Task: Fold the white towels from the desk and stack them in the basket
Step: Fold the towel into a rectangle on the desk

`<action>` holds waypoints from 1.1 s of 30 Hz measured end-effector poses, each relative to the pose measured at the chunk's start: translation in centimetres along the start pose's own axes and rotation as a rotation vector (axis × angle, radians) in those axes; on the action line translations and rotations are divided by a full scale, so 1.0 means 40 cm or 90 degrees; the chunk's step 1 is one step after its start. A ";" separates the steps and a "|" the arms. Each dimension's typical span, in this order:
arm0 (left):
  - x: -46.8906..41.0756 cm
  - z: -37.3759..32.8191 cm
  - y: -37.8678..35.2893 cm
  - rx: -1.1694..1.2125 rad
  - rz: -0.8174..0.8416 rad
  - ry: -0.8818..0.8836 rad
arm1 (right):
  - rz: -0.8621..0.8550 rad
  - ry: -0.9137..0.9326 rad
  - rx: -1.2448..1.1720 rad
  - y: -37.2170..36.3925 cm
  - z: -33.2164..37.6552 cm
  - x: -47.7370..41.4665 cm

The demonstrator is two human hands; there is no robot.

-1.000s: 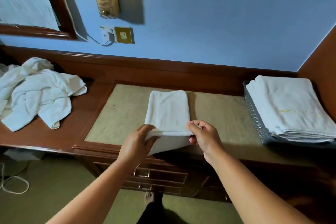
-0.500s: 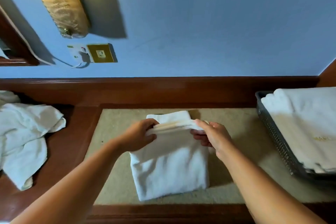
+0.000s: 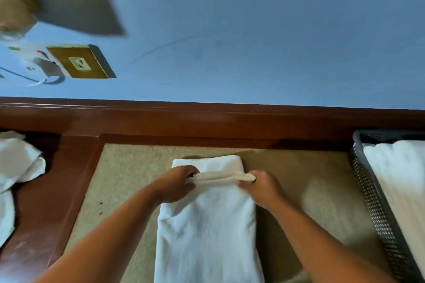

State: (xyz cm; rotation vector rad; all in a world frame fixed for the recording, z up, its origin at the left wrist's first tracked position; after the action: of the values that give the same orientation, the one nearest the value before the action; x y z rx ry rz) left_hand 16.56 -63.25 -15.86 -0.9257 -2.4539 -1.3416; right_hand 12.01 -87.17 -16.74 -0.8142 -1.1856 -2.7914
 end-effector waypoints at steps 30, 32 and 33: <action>-0.197 0.337 -0.043 0.438 -0.021 0.359 | 0.151 -0.039 0.020 -0.139 -0.024 -0.328; -0.170 0.294 -0.038 0.522 -0.003 0.308 | 0.169 -0.044 -0.081 -0.131 -0.009 -0.297; -0.152 0.276 -0.027 0.553 -0.020 0.287 | 0.149 -0.028 -0.105 -0.116 0.006 -0.280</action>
State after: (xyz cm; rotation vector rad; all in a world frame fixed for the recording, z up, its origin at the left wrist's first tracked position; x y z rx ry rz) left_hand 22.00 -57.32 -25.60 -0.3171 -2.2984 -0.3129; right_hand 20.88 -85.88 -24.89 -0.9599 -0.8111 -2.7146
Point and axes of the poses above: each hand's wrist, its own x-axis away from the middle knuckle, its own y-axis out of the back of the hand, z = x × y, the point moved 9 cm from there along -x, towards the middle knuckle, and after that the axes turned 3 degrees about x, right-handed, at the moved point
